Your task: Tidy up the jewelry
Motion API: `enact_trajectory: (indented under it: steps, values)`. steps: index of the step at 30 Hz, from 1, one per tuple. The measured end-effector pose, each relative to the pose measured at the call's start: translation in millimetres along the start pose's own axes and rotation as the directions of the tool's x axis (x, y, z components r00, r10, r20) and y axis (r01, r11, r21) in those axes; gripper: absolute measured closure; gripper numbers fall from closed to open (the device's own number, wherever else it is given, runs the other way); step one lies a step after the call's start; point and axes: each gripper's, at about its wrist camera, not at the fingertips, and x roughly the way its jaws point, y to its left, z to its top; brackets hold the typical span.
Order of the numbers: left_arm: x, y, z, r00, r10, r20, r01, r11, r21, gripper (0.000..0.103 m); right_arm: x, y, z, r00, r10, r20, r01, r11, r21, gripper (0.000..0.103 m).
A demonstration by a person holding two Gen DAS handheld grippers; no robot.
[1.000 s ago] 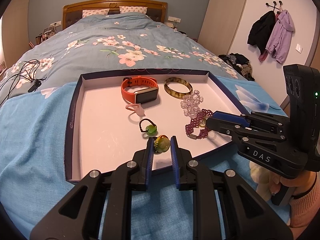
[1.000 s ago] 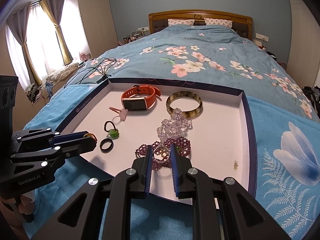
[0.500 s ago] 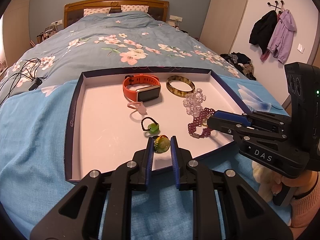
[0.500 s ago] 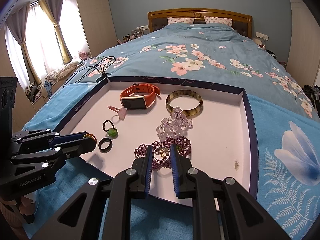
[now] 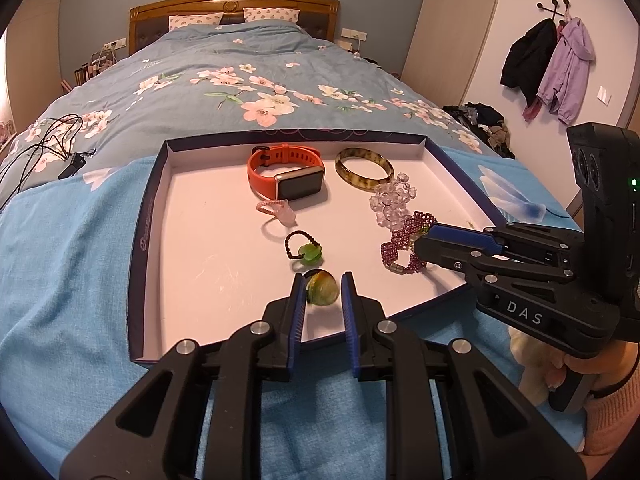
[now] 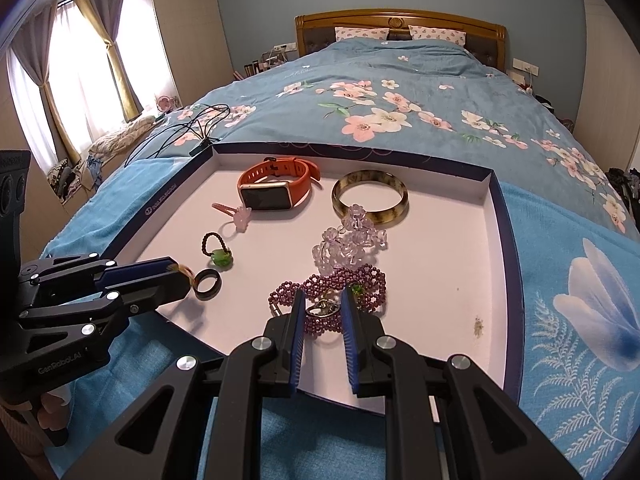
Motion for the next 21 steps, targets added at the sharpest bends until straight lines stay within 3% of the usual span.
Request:
enact_trajectory:
  steps: [7,9,13,16,18,21]
  values:
    - [-2,3,-2,1.000,0.003,0.006,-0.003,1.000,0.001,0.082,-3,-1,-3,1.000,0.007,0.013,-0.007,1.000,0.011,0.086]
    - [-3,2,-1,1.000,0.002,0.010,-0.002,1.000,0.003,0.080,-5,-2,-4,1.000,0.008,0.016,-0.008,1.000,0.015,0.082]
    - [-9,1,-3,1.000,0.006,0.022,-0.006,1.000,0.006,0.070,-11,-3,-7,0.999,0.016,0.032,-0.017,0.999,0.028,0.076]
    - [-17,-2,-4,0.999,0.009,0.037,-0.009,1.000,0.009,0.057,-18,-3,-11,0.999,0.022,0.048,-0.023,0.999,0.031,0.070]
    - [-25,-4,-5,0.999,0.014,0.051,-0.015,1.000,0.018,0.054,-25,-1,-14,0.997,0.018,0.070,-0.020,0.999,0.025,0.063]
    - [-37,-10,-5,0.997,0.024,0.078,-0.026,0.999,0.031,0.040,-39,1,-20,0.994,0.008,0.111,-0.010,1.000,0.016,0.052]
